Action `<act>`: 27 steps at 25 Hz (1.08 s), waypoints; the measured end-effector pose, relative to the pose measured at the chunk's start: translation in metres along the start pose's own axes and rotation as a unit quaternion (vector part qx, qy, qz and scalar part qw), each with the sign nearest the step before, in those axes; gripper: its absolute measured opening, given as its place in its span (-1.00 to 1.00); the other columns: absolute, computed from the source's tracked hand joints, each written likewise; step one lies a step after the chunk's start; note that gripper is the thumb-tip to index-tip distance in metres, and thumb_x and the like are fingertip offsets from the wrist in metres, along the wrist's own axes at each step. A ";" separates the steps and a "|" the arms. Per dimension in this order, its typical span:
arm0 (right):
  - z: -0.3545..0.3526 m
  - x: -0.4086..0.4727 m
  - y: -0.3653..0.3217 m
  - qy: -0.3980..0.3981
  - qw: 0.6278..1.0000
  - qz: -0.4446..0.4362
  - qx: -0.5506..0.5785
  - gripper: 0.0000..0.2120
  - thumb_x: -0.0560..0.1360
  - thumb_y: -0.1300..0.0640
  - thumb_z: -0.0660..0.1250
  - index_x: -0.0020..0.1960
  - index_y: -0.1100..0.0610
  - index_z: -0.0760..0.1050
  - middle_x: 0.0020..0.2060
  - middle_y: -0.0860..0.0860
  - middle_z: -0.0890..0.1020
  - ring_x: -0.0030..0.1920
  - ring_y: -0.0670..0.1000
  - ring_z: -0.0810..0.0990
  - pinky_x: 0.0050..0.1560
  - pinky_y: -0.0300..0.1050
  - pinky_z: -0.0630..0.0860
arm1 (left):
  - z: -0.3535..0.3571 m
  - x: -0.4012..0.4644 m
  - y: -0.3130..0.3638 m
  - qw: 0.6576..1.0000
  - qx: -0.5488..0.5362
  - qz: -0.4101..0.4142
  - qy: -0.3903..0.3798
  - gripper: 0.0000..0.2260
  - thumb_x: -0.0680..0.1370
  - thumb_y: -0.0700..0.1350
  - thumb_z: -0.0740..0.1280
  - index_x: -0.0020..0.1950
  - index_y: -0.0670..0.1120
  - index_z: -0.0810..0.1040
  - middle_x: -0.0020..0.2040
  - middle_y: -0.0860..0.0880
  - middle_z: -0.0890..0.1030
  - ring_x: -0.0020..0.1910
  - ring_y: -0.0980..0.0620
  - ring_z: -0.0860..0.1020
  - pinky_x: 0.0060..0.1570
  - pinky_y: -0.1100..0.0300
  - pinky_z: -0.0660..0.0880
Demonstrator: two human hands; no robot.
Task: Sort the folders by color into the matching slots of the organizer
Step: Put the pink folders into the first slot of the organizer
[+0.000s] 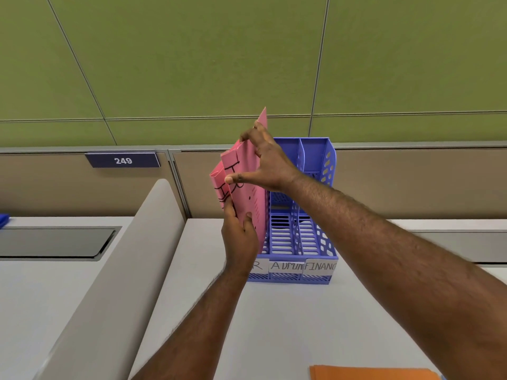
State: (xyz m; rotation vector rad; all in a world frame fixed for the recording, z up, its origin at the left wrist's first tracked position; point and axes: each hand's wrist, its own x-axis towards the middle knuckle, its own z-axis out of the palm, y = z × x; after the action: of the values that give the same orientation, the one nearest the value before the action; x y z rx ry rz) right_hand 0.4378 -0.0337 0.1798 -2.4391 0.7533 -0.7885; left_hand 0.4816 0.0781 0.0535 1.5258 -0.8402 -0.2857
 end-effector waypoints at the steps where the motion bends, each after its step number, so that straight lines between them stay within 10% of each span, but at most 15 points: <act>1: 0.005 -0.002 0.003 -0.008 1.000 -0.001 -0.002 -0.17 0.16 -0.27 0.56 0.30 -0.07 0.29 0.57 0.12 -0.04 0.54 0.17 0.09 0.43 0.23 0.27 | -0.001 -0.002 -0.002 1.000 -0.004 0.001 0.001 -0.54 0.64 -0.15 0.18 0.54 -0.03 0.17 0.39 -0.07 0.45 0.32 -0.03 0.49 0.19 0.09 0.53; 9: 0.031 -0.014 0.026 -0.042 0.999 0.016 -0.020 -0.16 0.20 -0.24 0.55 0.34 -0.07 0.24 0.58 0.06 -0.11 0.55 0.16 0.09 0.31 -0.05 0.13 | -0.012 -0.027 -0.017 0.998 0.004 0.034 0.053 -0.57 0.59 -0.17 0.29 0.45 0.03 0.34 0.30 0.09 0.46 0.23 0.21 0.49 0.00 0.58 0.42; 16: 0.029 -0.031 0.012 -0.066 0.997 0.046 -0.018 -0.01 0.27 -0.20 0.53 0.52 -0.14 0.05 0.58 0.06 -0.17 0.55 0.18 0.03 0.45 0.26 0.16 | -0.029 -0.039 -0.015 0.998 0.024 0.040 0.033 -0.59 0.56 -0.21 0.33 0.40 -0.11 0.39 0.27 -0.05 0.48 0.24 0.02 0.52 0.13 0.14 0.56; 27: 0.049 -0.264 0.036 0.050 0.973 0.216 0.067 -0.13 0.41 -0.09 0.46 0.54 0.01 0.05 0.55 0.05 0.12 0.54 0.07 0.11 0.44 0.20 0.30 | -0.069 -0.148 -0.044 0.995 0.034 -0.039 -0.090 -0.65 0.52 -0.28 0.37 0.28 -0.11 0.45 0.21 -0.07 0.53 0.07 -0.01 0.55 -0.09 0.23 0.52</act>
State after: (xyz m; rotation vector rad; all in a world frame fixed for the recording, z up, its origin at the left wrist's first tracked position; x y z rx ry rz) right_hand 0.2759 0.1160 0.0225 -2.0222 1.1771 -0.7624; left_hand 0.4360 0.2231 -0.0208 1.6148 -0.9410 -0.4607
